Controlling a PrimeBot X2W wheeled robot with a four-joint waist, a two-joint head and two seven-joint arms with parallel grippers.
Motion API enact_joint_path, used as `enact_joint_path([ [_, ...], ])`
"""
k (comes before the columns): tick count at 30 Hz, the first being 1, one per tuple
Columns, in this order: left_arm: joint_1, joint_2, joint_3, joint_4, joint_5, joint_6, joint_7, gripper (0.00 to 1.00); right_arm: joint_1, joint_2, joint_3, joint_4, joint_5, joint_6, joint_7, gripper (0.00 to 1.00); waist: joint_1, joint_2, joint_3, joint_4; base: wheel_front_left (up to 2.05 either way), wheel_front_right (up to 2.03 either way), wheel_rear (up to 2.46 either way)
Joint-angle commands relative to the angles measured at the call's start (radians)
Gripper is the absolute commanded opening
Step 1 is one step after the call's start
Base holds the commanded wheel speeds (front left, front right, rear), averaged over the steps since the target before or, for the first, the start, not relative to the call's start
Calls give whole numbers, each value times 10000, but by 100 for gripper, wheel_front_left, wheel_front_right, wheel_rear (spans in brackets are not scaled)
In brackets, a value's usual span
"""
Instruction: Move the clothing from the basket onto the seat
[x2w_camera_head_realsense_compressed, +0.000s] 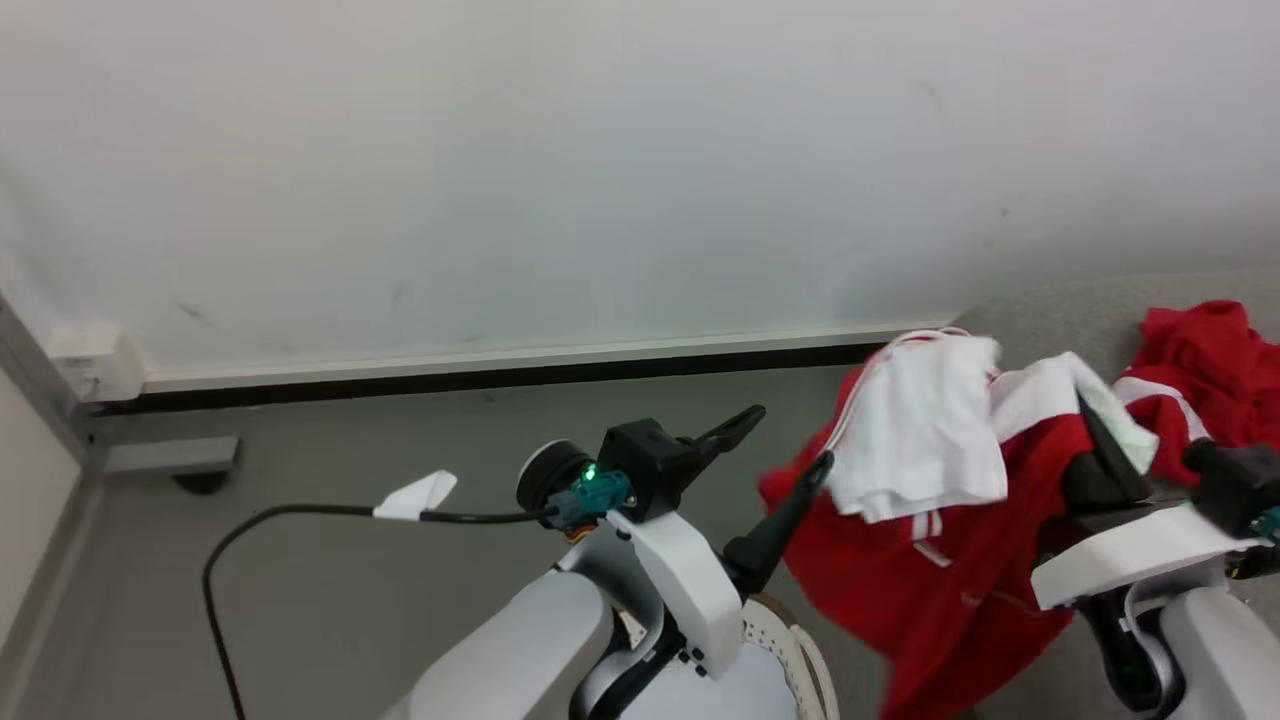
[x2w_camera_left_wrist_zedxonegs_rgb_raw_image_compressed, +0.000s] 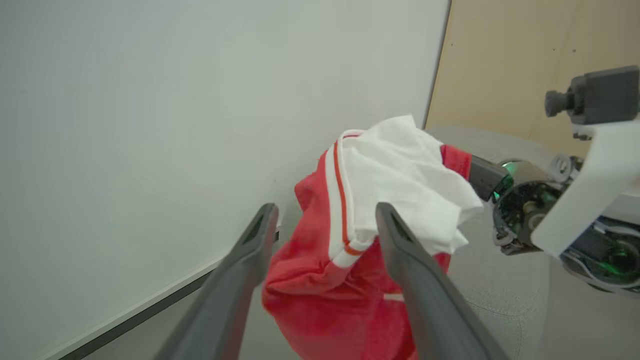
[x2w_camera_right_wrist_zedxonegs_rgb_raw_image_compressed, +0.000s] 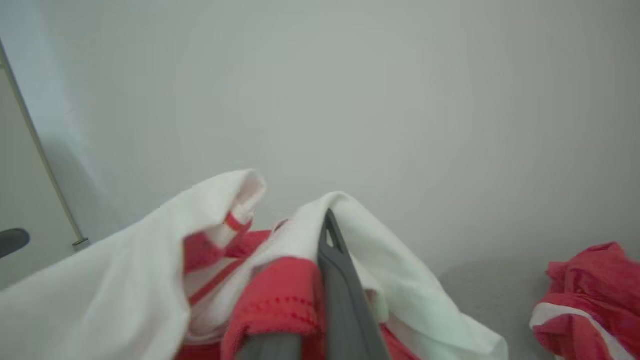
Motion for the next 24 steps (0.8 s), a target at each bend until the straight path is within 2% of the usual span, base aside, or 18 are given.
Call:
enact_joint_path([
  [1, 197, 111, -37, -79, -16, 23, -104, 100, 88, -229, -208, -177, 62, -22, 5, 0, -1, 0, 88, -541, 0, 0, 0],
  [7, 428, 146, -171, -382, 95, 9, -446, 100, 214, -873, -1055, -1018, 81, -22, 6, 0, -1, 0, 227, -1732, 0, 0, 0],
  [16, 657, 95, -340, -123, 317, 39, -1163, 100, 963, -1210, -1765, -1919, 543, -22, 6, 0, -1, 0, 518, -3401, 0, 0, 0],
  [19, 589, 27, -385, 83, 341, -9, -1255, 100, 1163, -1263, -1837, -1975, 709, -22, 29, 0, -1, 0, 636, -3696, 0, 0, 0],
  [24, 436, -73, -393, 340, 385, -42, -1413, 100, 1165, -1383, -1871, -2057, 838, -22, 35, 0, -1, 0, 769, -3802, 0, 0, 0],
])
